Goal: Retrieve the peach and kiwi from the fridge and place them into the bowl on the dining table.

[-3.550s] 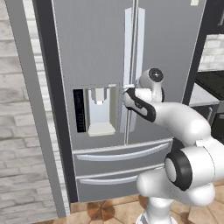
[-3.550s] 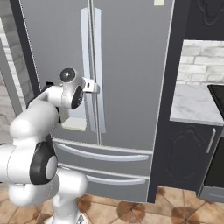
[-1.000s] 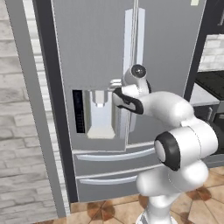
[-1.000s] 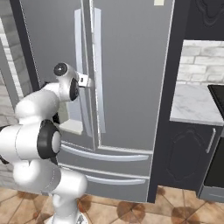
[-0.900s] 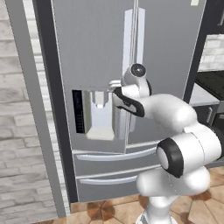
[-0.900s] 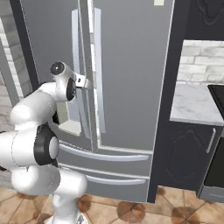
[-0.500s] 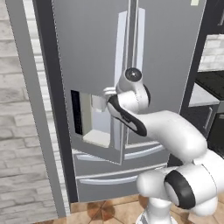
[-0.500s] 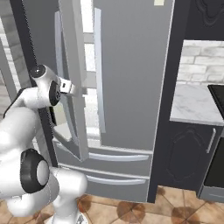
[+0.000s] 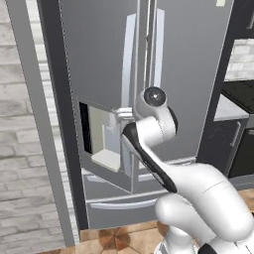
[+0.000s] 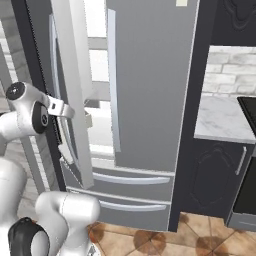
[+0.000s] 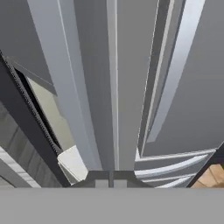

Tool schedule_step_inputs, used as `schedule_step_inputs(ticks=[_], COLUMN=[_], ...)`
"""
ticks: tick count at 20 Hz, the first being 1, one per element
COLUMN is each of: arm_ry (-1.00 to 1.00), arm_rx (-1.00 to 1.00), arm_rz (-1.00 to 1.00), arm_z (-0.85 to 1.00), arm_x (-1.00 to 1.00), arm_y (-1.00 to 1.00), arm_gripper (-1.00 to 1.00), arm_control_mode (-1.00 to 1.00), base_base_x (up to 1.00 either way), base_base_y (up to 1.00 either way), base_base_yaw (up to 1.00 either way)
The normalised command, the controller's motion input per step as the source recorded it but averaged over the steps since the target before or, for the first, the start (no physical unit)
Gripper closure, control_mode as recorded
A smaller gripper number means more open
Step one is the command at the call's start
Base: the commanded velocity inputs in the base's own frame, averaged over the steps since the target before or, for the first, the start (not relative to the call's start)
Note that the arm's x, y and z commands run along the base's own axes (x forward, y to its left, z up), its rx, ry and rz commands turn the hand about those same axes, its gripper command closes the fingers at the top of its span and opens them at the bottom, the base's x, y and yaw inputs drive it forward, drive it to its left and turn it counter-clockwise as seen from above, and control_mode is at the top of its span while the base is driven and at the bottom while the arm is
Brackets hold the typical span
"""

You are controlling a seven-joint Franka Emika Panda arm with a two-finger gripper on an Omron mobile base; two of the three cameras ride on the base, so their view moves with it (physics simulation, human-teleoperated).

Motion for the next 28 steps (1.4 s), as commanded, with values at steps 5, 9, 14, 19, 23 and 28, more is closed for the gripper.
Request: schedule_step_inputs(ticks=[5,9,14,19,23,28], arm_ry=[-0.04,-0.01,0.00,0.00,-0.05,-0.05], arm_rx=[0.00,0.00,0.00,0.02,0.28,0.49], arm_rz=[-0.05,-0.03,-0.01,0.00,-0.05,-0.21], arm_z=[0.48,0.57,0.53,0.28,0.01,-0.26], arm_x=[-0.81,-0.78,-0.67,-0.28,0.05,0.37], arm_y=[-0.04,-0.13,-0.22,-0.40,-0.52,-0.41], arm_gripper=[1.00,1.00,-1.00,-1.00,-1.00,-1.00], arm_control_mode=[-1.00,-1.00,-1.00,-1.00,-1.00,-1.00], base_base_x=[0.00,0.00,0.00,0.00,0.00,0.00], base_base_y=[0.00,0.00,0.00,0.00,0.00,0.00], base_base_yaw=[0.00,0.00,0.00,0.00,0.00,0.00])
